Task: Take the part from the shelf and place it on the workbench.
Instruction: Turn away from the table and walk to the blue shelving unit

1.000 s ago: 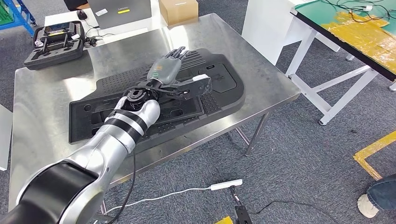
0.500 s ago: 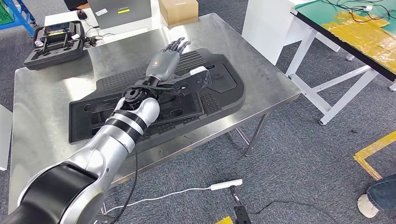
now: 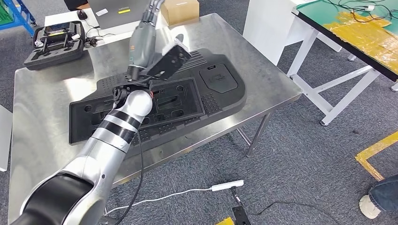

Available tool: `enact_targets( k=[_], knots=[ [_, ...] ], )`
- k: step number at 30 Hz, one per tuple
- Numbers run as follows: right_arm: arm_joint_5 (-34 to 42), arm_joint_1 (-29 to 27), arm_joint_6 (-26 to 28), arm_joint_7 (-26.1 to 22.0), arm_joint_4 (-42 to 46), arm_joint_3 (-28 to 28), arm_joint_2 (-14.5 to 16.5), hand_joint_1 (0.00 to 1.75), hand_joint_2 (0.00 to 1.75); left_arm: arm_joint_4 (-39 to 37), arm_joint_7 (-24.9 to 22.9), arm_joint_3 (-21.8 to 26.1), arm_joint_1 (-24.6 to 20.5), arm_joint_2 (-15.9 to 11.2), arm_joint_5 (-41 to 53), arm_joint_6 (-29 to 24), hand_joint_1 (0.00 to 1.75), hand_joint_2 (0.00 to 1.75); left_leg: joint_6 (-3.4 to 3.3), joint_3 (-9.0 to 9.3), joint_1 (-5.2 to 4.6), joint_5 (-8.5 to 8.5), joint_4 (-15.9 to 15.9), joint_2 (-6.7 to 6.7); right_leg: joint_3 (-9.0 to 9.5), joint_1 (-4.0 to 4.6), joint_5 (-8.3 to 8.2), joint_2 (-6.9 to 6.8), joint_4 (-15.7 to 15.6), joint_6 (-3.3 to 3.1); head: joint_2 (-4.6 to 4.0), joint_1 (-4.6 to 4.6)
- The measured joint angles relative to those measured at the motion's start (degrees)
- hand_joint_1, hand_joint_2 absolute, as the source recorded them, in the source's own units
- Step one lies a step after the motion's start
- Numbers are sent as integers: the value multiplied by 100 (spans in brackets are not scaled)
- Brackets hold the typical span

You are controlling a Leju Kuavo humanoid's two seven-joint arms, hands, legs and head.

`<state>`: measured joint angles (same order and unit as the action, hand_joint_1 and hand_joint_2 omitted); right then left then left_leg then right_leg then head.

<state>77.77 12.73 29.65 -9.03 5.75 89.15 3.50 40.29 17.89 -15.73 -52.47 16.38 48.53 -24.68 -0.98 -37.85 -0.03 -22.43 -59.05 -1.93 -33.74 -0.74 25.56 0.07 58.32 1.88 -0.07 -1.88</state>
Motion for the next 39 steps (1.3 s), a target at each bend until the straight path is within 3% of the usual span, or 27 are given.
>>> enact_targets(
  k=[7, 11, 13, 15, 17, 18, 19, 20, 22, 23, 25, 27, 29, 31, 33, 34, 35, 36, 38, 39],
  knots=[
    [-118, 0, 29, 31, 0, 0, 38, 0, 0, 822, 12, 13, 241, -104, -330, -65, 0, 0, -37, -16, -26, -23, -31, -1, 0, -22, 0, -1, -1, 6, 0, -1],
    [-119, 6, 29, 31, 0, 0, 48, 0, 0, 1111, 14, 13, 300, -170, -414, -81, 0, 0, -102, -29, -41, -36, -35, -13, 16, -21, -4, -14, -26, 45, 0, -3],
    [-122, 12, 29, 31, 0, 0, 51, 0, 0, 1234, 28, 15, 313, -194, -456, -92, 0, 0, -156, 30, 6, 7, 55, -32, -9, -11, 51, -28, 35, 75, 0, 0],
    [-126, 17, 29, 31, 0, 0, 51, 0, 0, 1324, 52, 17, 333, -202, -533, -97, 0, 0, -199, 86, 64, 51, 130, -63, -217, -15, 279, -25, 483, 63, 0, 14],
    [-127, 16, 29, 31, 0, 0, 47, 0, 0, 1376, 74, 22, 382, -215, -645, -82, 0, 0, -209, 82, 77, 59, 136, -128, -579, -35, 572, -20, 1240, 62, 0, 22],
    [-127, 13, 29, 32, 0, 0, 42, 0, 0, 1392, 81, 26, 419, -226, -698, -70, 0, 0, -203, 78, 82, 61, 135, -173, -710, -55, 642, -20, 1498, 88, 0, 21],
    [-127, 11, 29, 32, 0, 0, 36, 0, 0, 1411, 88, 37, 455, -236, -751, -61, 0, 0, -191, 75, 91, 65, 133, -225, -738, -76, 618, -18, 1538, 135, 0, 21],
    [-127, 9, 29, 33, 0, 0, 31, 0, 0, 1434, 93, 51, 484, -244, -809, -54, 0, 0, -171, 74, 106, 71, 130, -284, -642, -99, 504, -7, 1333, 198, 0, 20],
    [-127, 11, 29, 33, 1, 0, 28, 0, 0, 1501, 102, 84, 511, -251, -946, -27, 0, 0, -100, 59, 138, 85, 118, -410, -237, -158, 194, 158, 514, 322, 0, 27],
    [-125, 11, 29, 33, 1, 0, 29, 0, 0, 1535, 105, 99, 514, -252, -1025, 4, 0, 0, -53, 41, 141, 92, 110, -474, -60, -172, 84, 248, 178, 331, 0, 32],
    [-116, 11, 29, 33, 1, 0, 34, 0, 0, 1588, 109, 138, 519, -253, -1226, 130, 0, 0, 41, -2, 133, 121, 114, -581, 77, -156, 16, 333, -62, 251, 0, 32],
    [-106, 17, 29, 33, 1, 1, 39, 0, 0, 1608, 107, 196, 532, -262, -1454, 281, 0, 0, 108, -31, 146, 149, 128, -618, 85, -138, -12, 211, -51, 134, 0, 26],
    [-101, 30, 29, 31, 1, 2, 46, 0, 0, 1613, 95, 264, 528, -274, -1644, 404, 0, 0, 144, -128, 135, 20, -75, -335, 90, -146, -27, 88, -57, 37, 0, -4],
    [-93, 23, 29, 29, 0, 2, 48, 0, 0, 1615, 85, 303, 518, -274, -1807, 510, 0, 0, 157, -430, 116, -345, -739, 35, 94, -119, -22, -46, -60, -36, 0, -43],
    [-82, 5, 29, 29, 0, 3, 43, 0, 0, 1608, 82, 330, 530, -272, -1950, 606, 0, 0, 157, -792, 122, -652, -1498, 139, 96, -81, -10, -209, -56, -66, 0, -53],
    [-77, 1, 29, 29, 0, 3, 41, 0, 0, 1604, 80, 351, 537, -273, -2011, 643, 0, 0, 150, -855, 122, -660, -1636, 150, 100, -71, -4, -292, -54, -73, 0, -55],
    [-73, 2, 29, 29, 0, 4, 41, 0, 0, 1601, 77, 375, 538, -274, -2053, 671, 0, 0, 137, -795, 122, -556, -1531, 166, 110, -65, 6, -373, -53, -80, 0, -55],
    [-71, 4, 29, 29, 0, 5, 43, 0, 0, 1599, 75, 394, 531, -276, -2082, 696, 0, 0, 119, -618, 120, -372, -1203, 220, 128, -61, 21, -447, -52, -79, 0, -56],
    [-68, 9, 29, 29, 0, 8, 44, 0, 0, 1599, 73, 409, 503, -273, -2112, 726, 0, 0, 76, -199, 66, -89, -419, 544, 168, -15, 66, -580, -44, -49, 0, -66],
    [-68, 11, 29, 29, 0, 8, 42, 0, 0, 1599, 71, 410, 491, -268, -2127, 736, 0, 0, 54, -79, 34, -37, -181, 678, 182, 18, 87, -639, -43, -25, 0, -62]
  ],
)
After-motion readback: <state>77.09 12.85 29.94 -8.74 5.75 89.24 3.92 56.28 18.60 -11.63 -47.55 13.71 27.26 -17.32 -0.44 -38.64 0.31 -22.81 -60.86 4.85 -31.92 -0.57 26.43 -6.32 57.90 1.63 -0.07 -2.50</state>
